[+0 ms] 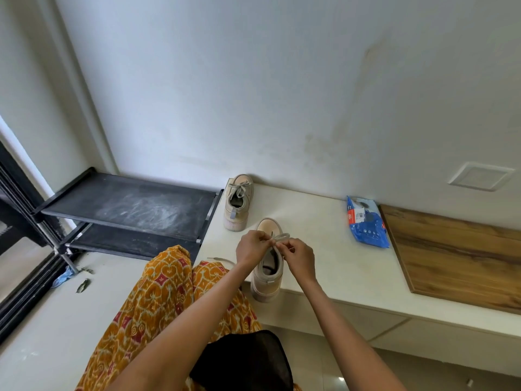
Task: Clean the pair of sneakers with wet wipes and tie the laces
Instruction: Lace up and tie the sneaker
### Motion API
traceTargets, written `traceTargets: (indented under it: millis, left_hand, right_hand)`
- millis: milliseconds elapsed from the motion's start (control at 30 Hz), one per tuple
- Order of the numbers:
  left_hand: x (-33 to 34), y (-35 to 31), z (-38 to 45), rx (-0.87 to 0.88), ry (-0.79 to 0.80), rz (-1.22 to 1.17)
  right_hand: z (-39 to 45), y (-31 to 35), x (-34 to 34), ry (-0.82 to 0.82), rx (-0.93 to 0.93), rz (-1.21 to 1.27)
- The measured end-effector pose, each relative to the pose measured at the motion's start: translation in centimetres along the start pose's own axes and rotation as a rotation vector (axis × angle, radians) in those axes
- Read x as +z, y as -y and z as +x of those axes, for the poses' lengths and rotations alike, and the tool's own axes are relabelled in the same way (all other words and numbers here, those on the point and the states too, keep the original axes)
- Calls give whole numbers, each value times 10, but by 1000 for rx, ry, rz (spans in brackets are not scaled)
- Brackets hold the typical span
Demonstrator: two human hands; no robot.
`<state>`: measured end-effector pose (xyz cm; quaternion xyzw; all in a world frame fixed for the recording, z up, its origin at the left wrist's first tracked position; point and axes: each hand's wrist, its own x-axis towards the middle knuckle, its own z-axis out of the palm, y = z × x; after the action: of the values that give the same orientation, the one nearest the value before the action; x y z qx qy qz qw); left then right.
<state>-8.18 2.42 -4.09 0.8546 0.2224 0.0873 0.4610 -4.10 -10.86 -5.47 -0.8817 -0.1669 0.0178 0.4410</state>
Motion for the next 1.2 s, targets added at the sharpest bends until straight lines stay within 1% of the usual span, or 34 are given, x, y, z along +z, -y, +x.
traceTargets:
  millis: [133,367,433,533,600,633,700,767,833,867,933,1000,1133,1200]
  left_hand:
    - [0,2,0,4,6,4]
    - [-4,-1,-1,80,10,90]
    - [-5,-2,-2,84,7,100]
    - [-5,-2,-3,99,5,113]
    - [-5,-2,-4,107,4,119]
    - [-5,-1,-3,110,3,121]
    - [-7,-2,-3,121,-1,136]
    - [-7,-2,-3,130,-6,152]
    - [-6,-2,-3,137,-15,164]
    - [-6,-2,-3,140,-19,174]
    - [-6,-2,-3,140,-21,190]
    - [-6,-1,-1,142,-15,202]
    - [-6,-1,1,145,-4,202]
    - [-5,0,1,149,-5,199]
  right_hand:
    - [-1,1,-8,117,26,21]
    - [2,1,-21,196,83,8]
    - [0,-1,-24,149,113,82]
    - [2,3,-26,-51,161,273]
    - [10,8,-28,-172,145,235]
    - [15,11,-29,-183,126,171]
    - [29,16,-28,-92,95,21]
    - [38,23,-22,88,106,-110]
    - [44,28,-18,253,159,-183]
    - [46,30,-16,291,188,-175]
    - [50,33,-12,298,247,-81]
    - [51,37,-9,277,275,-55]
    - [49,46,-5,203,225,-224]
    - [47,45,-4,142,227,-240]
